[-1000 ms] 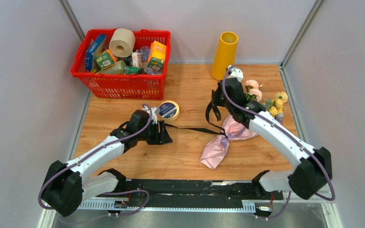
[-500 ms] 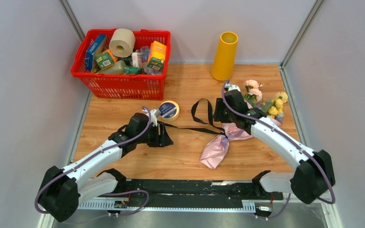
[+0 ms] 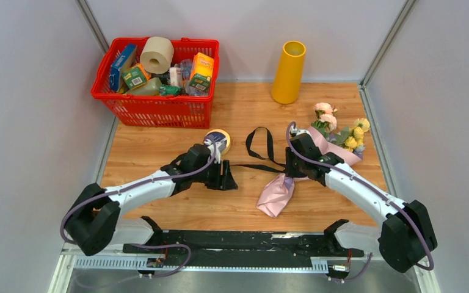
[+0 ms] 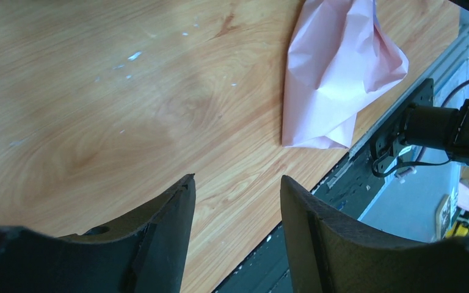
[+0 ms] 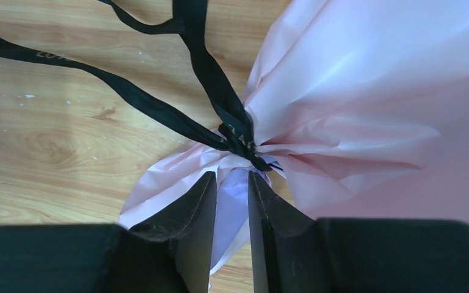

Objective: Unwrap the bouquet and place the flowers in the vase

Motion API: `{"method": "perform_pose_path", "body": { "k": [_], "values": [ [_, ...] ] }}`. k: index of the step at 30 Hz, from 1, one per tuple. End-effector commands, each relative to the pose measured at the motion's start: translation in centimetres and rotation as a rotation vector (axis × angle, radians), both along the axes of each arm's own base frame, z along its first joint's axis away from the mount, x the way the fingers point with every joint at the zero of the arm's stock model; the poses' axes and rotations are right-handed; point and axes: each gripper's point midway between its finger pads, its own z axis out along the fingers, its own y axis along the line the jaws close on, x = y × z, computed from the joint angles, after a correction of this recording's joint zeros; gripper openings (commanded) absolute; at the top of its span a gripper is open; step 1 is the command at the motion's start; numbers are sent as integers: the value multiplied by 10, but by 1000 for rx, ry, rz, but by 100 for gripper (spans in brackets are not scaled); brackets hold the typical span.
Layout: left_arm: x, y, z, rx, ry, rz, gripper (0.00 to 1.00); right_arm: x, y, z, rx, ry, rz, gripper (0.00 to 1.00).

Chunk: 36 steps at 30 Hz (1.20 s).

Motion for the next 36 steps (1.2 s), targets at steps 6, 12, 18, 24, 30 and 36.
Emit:
{"method": "perform_pose_path", "body": {
  "k": [6, 12, 18, 24, 30, 36],
  "values": [
    [7, -77, 15, -142, -43, -78, 61, 1, -13, -32, -87, 47, -30, 30],
    [9, -105, -3, -144, -31, -101, 59, -1, -15, -45, -94, 64, -45, 29],
    [5, -119, -21, -144, -14, -122, 58, 2, -16, -44, -92, 40, -57, 30],
    [-3, -131, -31, -149, 1, -153, 58, 5, -20, -40, -93, 12, -84, 32],
    [-9, -137, -42, -144, 8, -160, 52, 5, -18, -36, -77, 2, -88, 32],
    [-11, -133, -49, -120, 30, -147, 23, 8, -14, -23, -40, -31, -92, 37]
  ]
}}
